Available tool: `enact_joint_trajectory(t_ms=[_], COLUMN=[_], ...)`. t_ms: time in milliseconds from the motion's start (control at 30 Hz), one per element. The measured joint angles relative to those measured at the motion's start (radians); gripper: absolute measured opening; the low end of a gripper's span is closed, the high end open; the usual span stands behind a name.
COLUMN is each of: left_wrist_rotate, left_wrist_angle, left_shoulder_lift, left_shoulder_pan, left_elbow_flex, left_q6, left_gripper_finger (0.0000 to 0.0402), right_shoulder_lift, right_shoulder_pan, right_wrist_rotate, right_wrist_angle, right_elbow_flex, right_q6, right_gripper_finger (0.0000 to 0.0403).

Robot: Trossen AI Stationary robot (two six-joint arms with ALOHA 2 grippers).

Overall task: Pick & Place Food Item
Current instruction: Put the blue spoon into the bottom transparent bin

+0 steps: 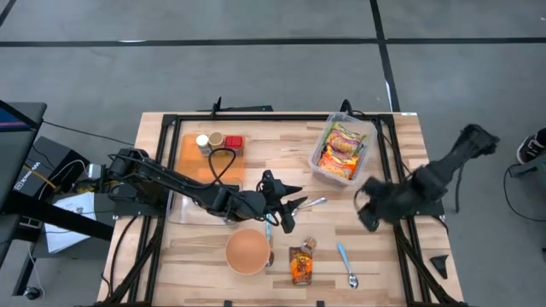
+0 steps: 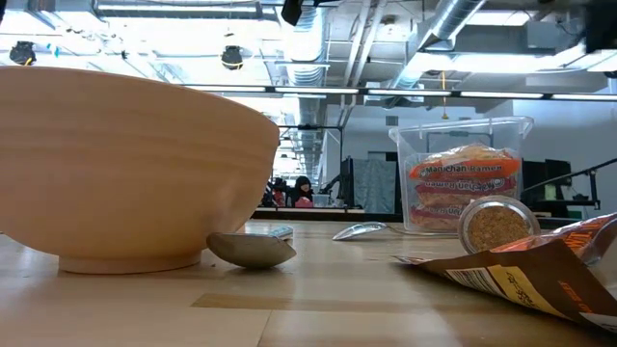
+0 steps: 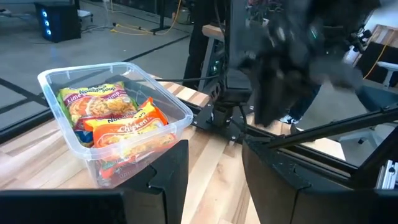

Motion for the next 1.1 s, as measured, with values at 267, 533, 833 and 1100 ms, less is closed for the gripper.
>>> enact_joint_trajectory(t_ms=[267, 533, 833, 1100], left_wrist_rotate=[0.067, 0.072, 0.071, 0.072], left_wrist_angle=[-0.089, -0.278, -0.336, -0.339], left_shoulder_lift=[-0.038, -0.158, -0.260, -0.282], left_shoulder_pan=[-0.004, -0.011, -0.011, -0.012], left_elbow_flex=[0.002, 0.002, -0.005, -0.043], left_q6=[0.000, 0.012, 0.101, 0.102], left_gripper_finger=[0.0144, 0.0144, 0.0144, 0.0144], right_shoulder_lift=[0.289, 0.522, 0.710, 0.795], right_shoulder_pan=[0.196, 0.242, 0.266, 0.255], right_wrist_rotate=[-0.063, -0.174, -0.285, -0.303], right_wrist_angle=[0.061, 0.297, 0.428, 0.431], right_elbow_flex=[0.000, 0.000, 0.019, 0.090], right_q6=[0.450, 0.685, 0.774, 0.779], right_gripper_finger=[0.0149, 0.0197, 0.0165, 0.0146])
